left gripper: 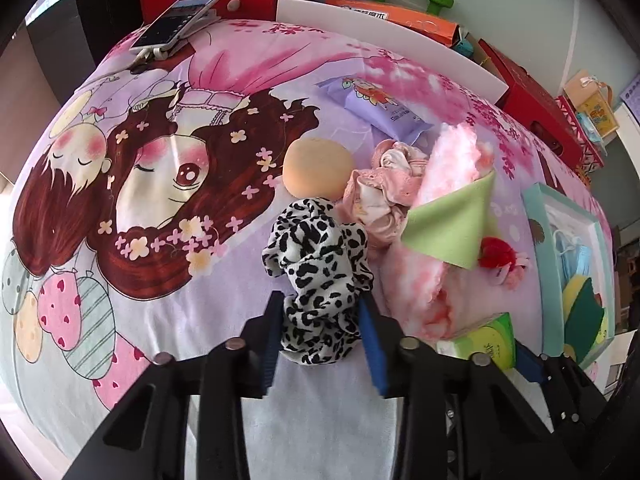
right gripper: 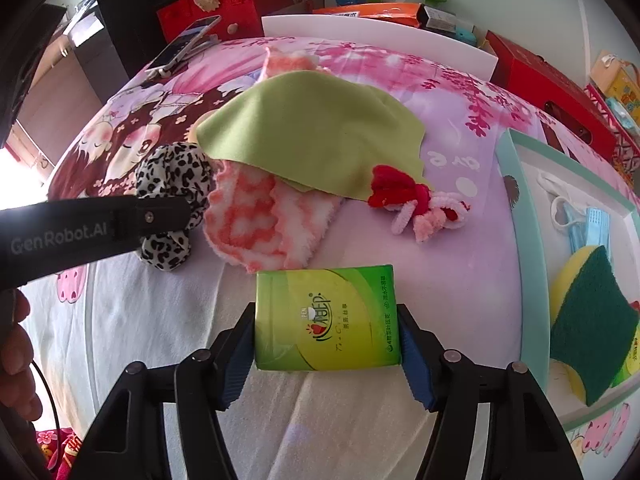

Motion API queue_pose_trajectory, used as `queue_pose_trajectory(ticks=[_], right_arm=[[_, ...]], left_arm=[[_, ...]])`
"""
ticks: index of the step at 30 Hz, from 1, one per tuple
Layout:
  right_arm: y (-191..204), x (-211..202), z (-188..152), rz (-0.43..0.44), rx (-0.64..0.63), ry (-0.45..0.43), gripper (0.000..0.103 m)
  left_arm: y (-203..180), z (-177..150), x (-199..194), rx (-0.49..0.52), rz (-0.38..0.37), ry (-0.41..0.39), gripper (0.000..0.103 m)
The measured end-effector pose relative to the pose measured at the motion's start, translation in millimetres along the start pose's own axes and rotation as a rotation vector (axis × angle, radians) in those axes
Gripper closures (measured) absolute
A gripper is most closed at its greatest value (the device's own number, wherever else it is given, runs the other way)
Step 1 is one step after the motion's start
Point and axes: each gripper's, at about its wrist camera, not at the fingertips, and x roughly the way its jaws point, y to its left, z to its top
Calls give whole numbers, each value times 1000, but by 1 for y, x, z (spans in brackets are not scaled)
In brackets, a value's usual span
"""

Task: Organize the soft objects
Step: 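Grasp the leopard scrunchie with the left gripper while the right gripper grasps another tissue pack, then carry the scrunchie and tissue pack over the white tray and release both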

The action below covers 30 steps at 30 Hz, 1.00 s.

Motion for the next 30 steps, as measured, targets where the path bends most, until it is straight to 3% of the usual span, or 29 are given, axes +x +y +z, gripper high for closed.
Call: queue_pose_trajectory(ticks=[8, 22, 30], right_arm=[[-6, -1, 1, -2, 18, -2, 36], [-12, -7, 2, 1, 42, -19, 37], [-26, -31, 7, 2, 87, -104, 37]], left_arm=[[-3, 3, 0, 9, -10, -12, 77], [10, 0, -15, -30, -5, -56, 78], [12, 3, -39, -58, -14, -133, 78]])
